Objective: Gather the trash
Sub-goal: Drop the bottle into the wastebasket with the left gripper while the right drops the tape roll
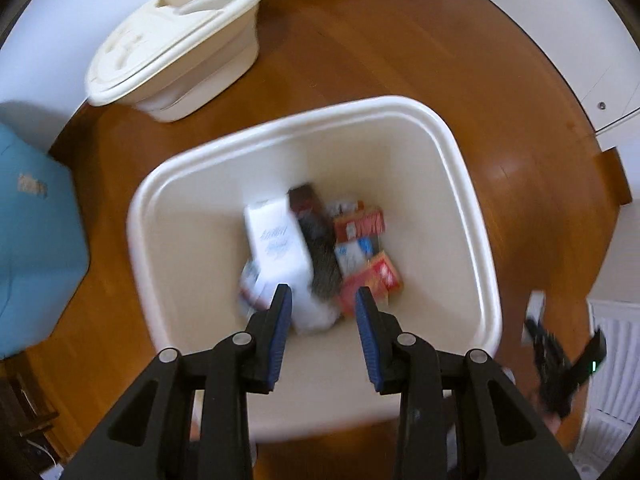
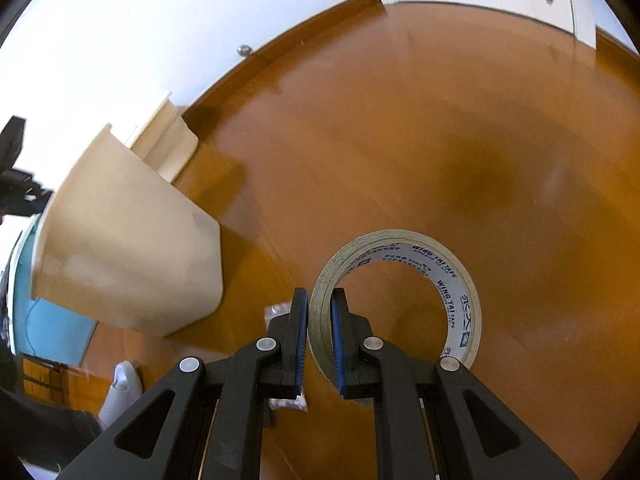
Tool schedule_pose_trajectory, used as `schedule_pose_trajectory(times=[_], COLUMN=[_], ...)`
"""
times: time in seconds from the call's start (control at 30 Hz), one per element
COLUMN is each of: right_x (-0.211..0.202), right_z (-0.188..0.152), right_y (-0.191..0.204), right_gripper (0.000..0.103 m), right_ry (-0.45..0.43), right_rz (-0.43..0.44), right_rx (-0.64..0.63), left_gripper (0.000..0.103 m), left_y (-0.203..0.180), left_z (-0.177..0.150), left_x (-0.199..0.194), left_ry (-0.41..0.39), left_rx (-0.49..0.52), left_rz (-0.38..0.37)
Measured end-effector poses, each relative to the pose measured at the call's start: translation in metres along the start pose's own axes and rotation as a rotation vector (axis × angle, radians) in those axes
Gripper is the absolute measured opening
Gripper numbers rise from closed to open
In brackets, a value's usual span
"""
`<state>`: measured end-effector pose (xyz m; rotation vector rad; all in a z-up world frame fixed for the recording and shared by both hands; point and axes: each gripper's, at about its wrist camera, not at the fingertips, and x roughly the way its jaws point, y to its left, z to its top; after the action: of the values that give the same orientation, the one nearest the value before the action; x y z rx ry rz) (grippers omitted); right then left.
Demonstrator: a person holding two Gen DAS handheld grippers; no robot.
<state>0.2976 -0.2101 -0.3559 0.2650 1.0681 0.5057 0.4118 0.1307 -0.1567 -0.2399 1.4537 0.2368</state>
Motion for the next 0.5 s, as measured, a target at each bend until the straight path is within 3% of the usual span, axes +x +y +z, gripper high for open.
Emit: schedule_pose_trajectory(times=[0.13, 0.27, 0.4, 0.5], right_x=[-0.033, -0.067, -0.074, -0.051], right_z=[0.040, 0.095, 0.137, 0.146], right_y=[0.038, 0.103, 0.186, 0.232], right_gripper=[0.011, 0.011, 0.012, 0.012], right_ry=[-0.101, -0.219, -0.256, -0.188], right_rz=[0.051, 0.206, 0.406, 0.485], right_rx=[-0.096, -0.212, -0.338, -0.388], left_gripper=[0.033, 0.033, 0.033, 0.033], left_y=[0.020, 0.044, 0.055, 0.074], left_z=[-0.042, -0.052, -0.048, -0.042], left_x=[-0.029, -0.023, -0.006, -0.009], left_ry=[0.019, 0.054, 0.068, 0.007], left_rx=[-0.008, -0.050, 0.018, 0.045], left_rz=[-0.006, -0.008, 0.127, 0.264])
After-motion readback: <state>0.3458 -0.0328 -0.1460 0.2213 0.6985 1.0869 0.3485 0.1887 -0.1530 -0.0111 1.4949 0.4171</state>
